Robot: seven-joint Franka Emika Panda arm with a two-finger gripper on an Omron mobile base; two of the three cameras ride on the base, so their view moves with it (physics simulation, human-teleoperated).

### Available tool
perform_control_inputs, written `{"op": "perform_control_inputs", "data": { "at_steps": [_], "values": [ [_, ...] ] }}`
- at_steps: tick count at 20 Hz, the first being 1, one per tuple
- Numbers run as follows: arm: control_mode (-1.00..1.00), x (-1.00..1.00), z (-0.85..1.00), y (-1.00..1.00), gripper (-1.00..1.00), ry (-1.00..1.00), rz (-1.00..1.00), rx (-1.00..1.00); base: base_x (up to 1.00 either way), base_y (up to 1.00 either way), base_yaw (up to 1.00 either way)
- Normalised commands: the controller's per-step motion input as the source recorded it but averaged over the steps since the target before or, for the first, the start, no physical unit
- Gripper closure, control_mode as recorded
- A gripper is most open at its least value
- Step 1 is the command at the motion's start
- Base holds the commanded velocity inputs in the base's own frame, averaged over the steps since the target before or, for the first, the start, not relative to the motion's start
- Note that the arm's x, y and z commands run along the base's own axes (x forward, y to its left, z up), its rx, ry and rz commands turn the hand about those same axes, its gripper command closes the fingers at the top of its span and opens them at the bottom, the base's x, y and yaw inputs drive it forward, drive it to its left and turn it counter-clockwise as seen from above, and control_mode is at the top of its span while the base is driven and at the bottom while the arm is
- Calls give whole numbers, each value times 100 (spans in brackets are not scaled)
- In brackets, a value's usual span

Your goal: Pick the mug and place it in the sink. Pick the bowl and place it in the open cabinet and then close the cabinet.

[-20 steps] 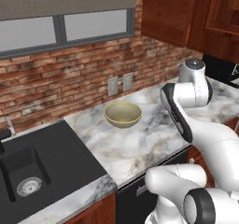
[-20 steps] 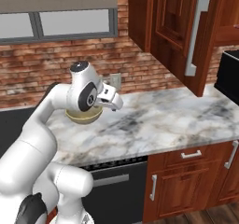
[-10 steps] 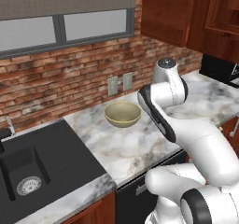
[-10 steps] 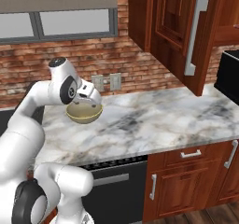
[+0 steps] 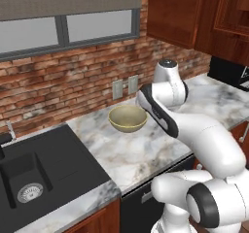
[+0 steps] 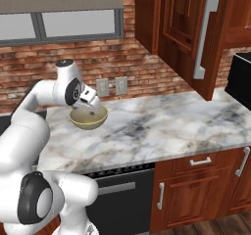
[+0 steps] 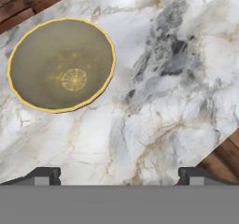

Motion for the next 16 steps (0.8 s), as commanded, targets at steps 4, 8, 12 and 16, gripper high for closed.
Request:
{"op": "perform_control_inputs", "data": {
  "at_steps": [4, 8, 12, 16],
  "values": [
    [-100, 1, -9, 1, -100, 2, -9, 15, 0, 0, 0],
    [-100, 0, -25, 8, -100, -8, -12, 0, 0, 0, 0],
    [-100, 1, -22, 0, -100, -7, -9, 0, 0, 0, 0],
    [-100, 8, -16, 0, -100, -3, -7, 3, 0, 0, 0]
  ]
}}
